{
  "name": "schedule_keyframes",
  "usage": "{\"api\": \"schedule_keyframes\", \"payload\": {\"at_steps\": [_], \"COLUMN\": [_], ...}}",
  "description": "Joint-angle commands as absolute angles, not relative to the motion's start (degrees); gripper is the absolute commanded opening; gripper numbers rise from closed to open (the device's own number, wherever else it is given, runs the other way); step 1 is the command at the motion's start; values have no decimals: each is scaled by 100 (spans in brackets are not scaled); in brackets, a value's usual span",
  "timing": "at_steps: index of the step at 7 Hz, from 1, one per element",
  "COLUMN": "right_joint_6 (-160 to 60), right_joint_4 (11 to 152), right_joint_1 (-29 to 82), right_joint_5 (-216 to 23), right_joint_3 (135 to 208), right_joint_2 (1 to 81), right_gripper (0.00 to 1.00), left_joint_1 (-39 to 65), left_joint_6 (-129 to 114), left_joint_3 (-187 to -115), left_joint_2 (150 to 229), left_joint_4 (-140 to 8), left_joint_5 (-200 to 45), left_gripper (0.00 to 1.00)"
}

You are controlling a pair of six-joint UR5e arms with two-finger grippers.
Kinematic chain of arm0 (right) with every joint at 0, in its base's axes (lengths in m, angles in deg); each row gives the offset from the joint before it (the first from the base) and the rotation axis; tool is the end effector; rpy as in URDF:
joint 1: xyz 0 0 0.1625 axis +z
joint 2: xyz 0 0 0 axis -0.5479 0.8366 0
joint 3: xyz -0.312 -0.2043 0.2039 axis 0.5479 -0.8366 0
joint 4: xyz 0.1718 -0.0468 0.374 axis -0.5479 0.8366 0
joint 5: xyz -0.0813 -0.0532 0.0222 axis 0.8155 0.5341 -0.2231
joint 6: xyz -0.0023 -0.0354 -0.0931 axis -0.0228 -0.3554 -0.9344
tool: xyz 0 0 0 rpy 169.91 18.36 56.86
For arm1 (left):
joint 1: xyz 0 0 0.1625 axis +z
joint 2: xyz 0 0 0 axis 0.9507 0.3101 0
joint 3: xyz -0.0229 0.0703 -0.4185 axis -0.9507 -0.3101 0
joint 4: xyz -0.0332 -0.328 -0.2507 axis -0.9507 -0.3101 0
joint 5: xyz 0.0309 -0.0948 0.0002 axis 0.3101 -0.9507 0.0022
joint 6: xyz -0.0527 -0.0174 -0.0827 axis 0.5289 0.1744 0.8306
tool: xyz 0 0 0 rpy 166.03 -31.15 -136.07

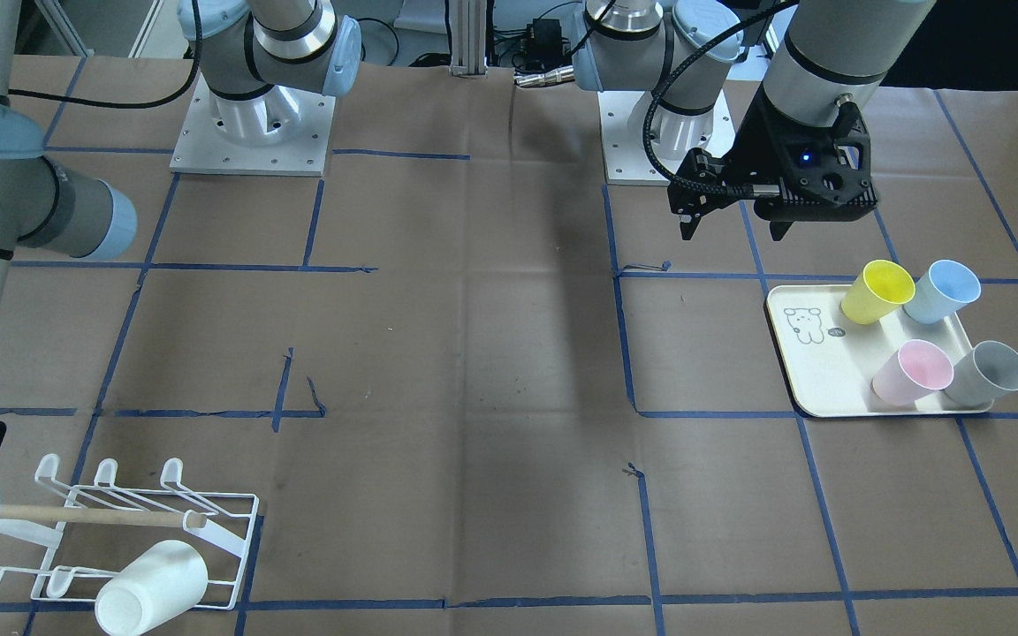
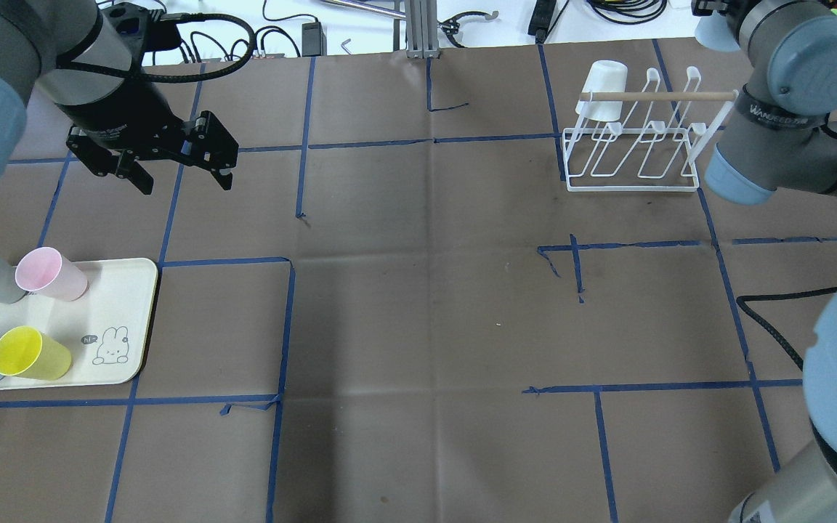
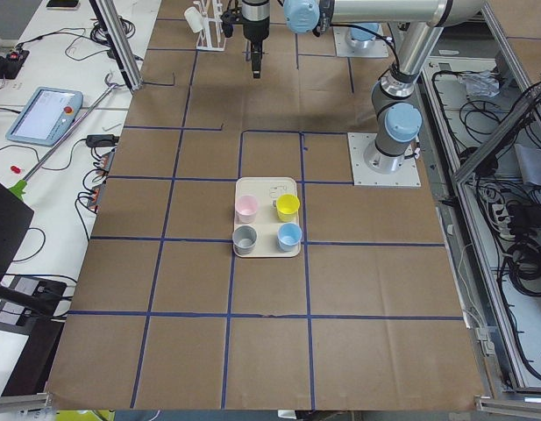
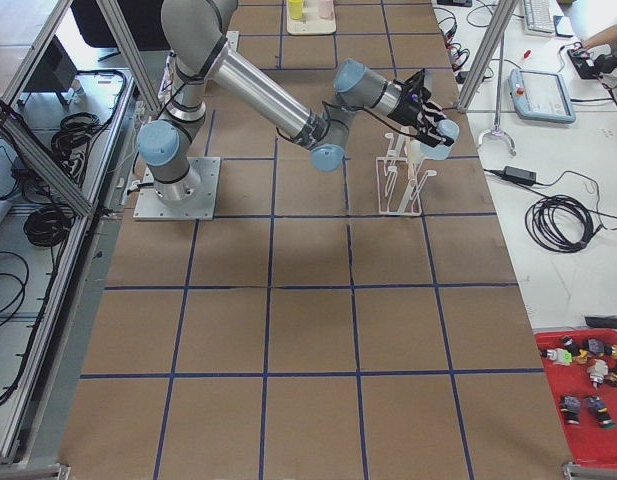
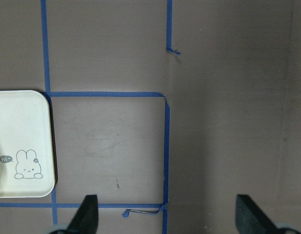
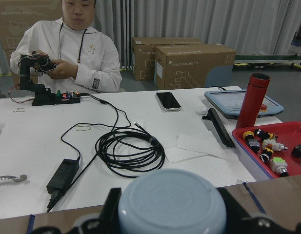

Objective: Transfer IKEA cup to right arm and place on rack

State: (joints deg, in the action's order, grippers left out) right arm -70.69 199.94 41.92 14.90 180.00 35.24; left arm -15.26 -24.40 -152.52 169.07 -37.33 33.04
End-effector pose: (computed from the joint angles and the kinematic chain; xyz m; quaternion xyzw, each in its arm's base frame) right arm -0.0297 -0.6427 0.3621 -0.0698 -0.8257 0.5540 0.0803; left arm -0.1107 -0.4931 0.4808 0.0034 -0.9999 0.0108 0.0066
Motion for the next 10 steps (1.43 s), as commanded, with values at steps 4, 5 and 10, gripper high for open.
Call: {"api": "schedule_keyframes", "payload": {"at_steps": [4, 5, 10], "right_joint_6": [-7127, -7118, -7109], "right_joint_4": [20352, 20352, 20388], "right_joint_1": [4184, 4184, 4193], "right_joint_5": [1506, 1497, 1506], "right_joint_3": [17853, 17861, 17983], "right_joint_2": [2918, 2882, 2733], "right_gripper": [6, 6, 8], "left_joint_1": [-1525, -1525, -1525], "left_joint_6": [-2367, -2332, -2120], "left_joint_3": [-15257, -15257, -15257], "left_joint_2": [16901, 16892, 16936], "left_joint_4": [-3697, -3723, -3723], "left_joint_5": [3340, 3340, 3349], "left_gripper": [100, 100, 100]}}
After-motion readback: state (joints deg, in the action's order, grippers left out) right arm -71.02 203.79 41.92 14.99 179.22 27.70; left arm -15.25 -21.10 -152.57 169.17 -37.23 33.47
